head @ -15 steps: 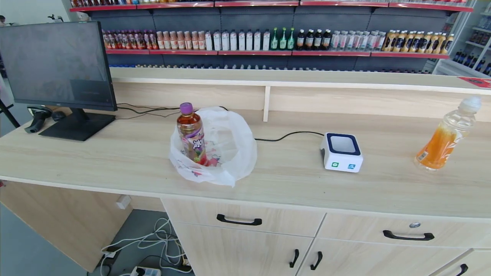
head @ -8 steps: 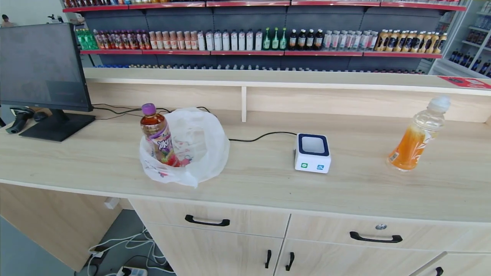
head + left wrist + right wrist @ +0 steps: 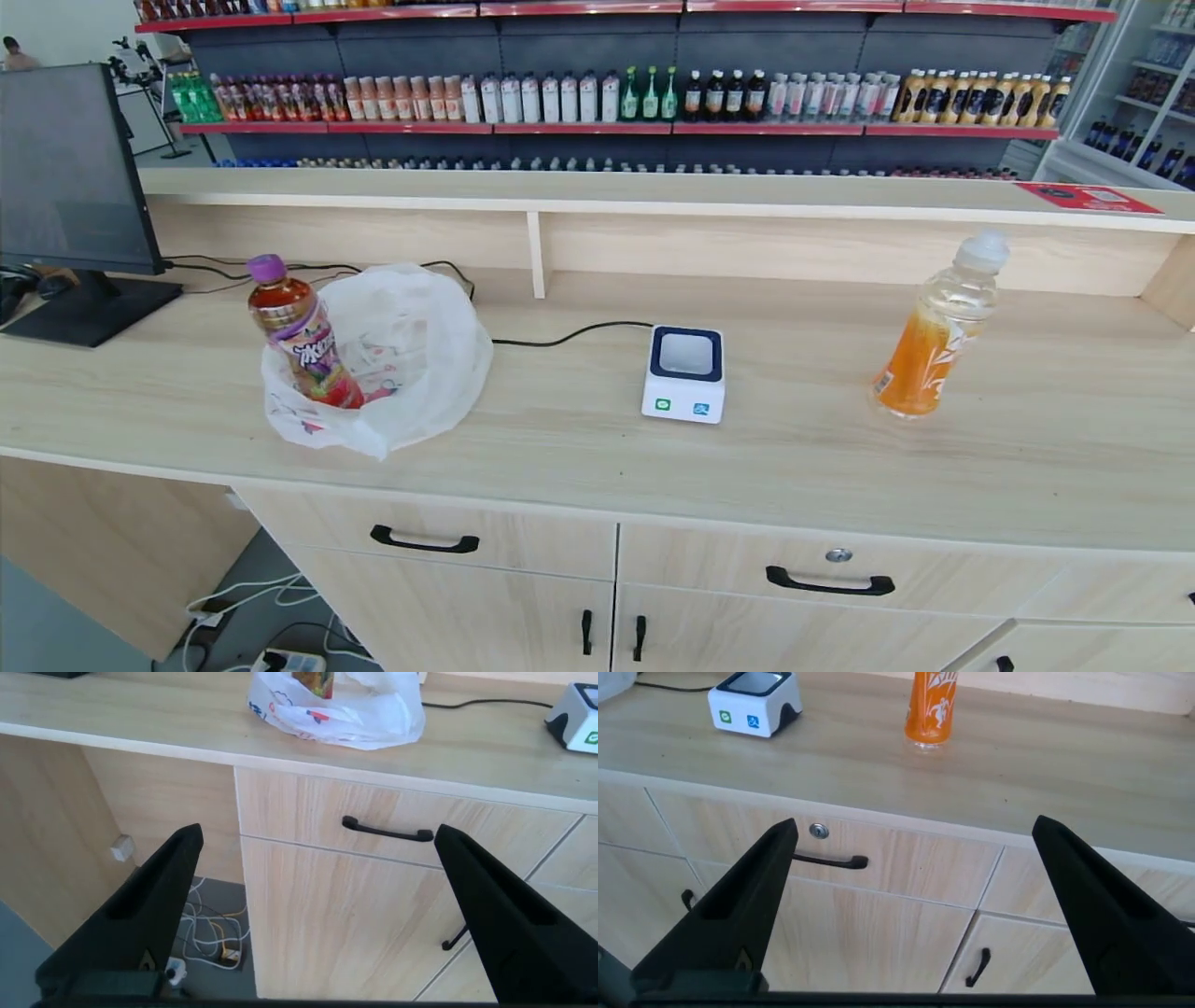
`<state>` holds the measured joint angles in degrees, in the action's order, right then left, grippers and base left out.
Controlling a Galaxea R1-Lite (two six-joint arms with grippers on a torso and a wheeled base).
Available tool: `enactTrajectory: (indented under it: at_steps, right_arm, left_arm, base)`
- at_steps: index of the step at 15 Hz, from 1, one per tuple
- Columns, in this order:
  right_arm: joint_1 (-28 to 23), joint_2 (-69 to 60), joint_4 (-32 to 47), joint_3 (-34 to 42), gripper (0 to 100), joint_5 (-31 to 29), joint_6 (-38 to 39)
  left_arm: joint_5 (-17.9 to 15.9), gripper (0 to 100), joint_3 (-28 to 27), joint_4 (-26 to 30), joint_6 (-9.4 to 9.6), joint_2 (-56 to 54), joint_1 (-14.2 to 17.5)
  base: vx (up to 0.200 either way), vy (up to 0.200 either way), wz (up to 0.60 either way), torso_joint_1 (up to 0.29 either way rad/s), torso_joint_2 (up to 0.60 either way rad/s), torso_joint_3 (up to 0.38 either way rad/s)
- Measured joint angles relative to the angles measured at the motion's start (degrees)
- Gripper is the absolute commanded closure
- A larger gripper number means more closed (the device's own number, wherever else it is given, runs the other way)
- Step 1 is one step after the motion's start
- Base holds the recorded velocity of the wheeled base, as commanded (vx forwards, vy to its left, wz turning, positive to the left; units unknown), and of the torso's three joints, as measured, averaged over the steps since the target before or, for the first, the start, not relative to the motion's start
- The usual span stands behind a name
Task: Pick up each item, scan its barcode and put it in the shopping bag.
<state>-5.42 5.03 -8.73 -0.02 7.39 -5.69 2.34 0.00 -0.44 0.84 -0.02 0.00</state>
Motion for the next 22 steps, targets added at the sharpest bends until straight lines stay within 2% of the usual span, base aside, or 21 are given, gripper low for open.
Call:
enactTrajectory:
  at_steps: [5,8,11,14,16,17,22]
  right_arm:
    - [1.55,2.07,0.44,-2.78,0,2.13,0.77]
    - [2.97,10.36,-2.3,-6.73,0,2.68,1.87]
    - [2.4,24.37,-14.25,-9.62,0,2.84,3.84]
    - [0.94,41.62,-31.12,-12.96,0,2.93,5.49]
    - [0.13,52.08,-40.75,-16.04,0,3.06,5.67]
    - [-0.13,55.58,-43.03,-16.81,0,3.1,5.69]
    - [-0.44,60.4,-43.13,-15.26,0,3.08,6.18]
  left_arm:
    - [0.01,0,0.0,0.01,-0.06,0.0,0.0]
    - [0.01,0,0.0,0.01,-0.05,0.0,0.0]
    - [0.01,0,0.0,0.01,-0.06,0.0,0.05]
    - [0.0,0,0.0,0.01,0.0,0.0,0.0]
    - [0.01,0,0.0,0.01,0.02,0.0,0.0]
    - [0.01,0,0.0,0.01,0.05,0.0,0.0]
    - [0.01,0,0.0,0.04,-0.06,0.0,0.02]
  base:
    - [0.0,0.0,0.0,0.0,0.0,0.0]
    - [0.0,0.0,0.0,0.0,0.0,0.0]
    - [0.0,0.0,0.0,0.0,0.0,0.0]
    - [0.0,0.0,0.0,0.0,0.0,0.0]
    - [0.0,-0.2,0.0,0.005,0.0,-0.002]
    - [0.0,-0.2,0.0,0.012,0.01,-0.002]
    - [0.0,0.0,0.0,0.0,0.0,0.0]
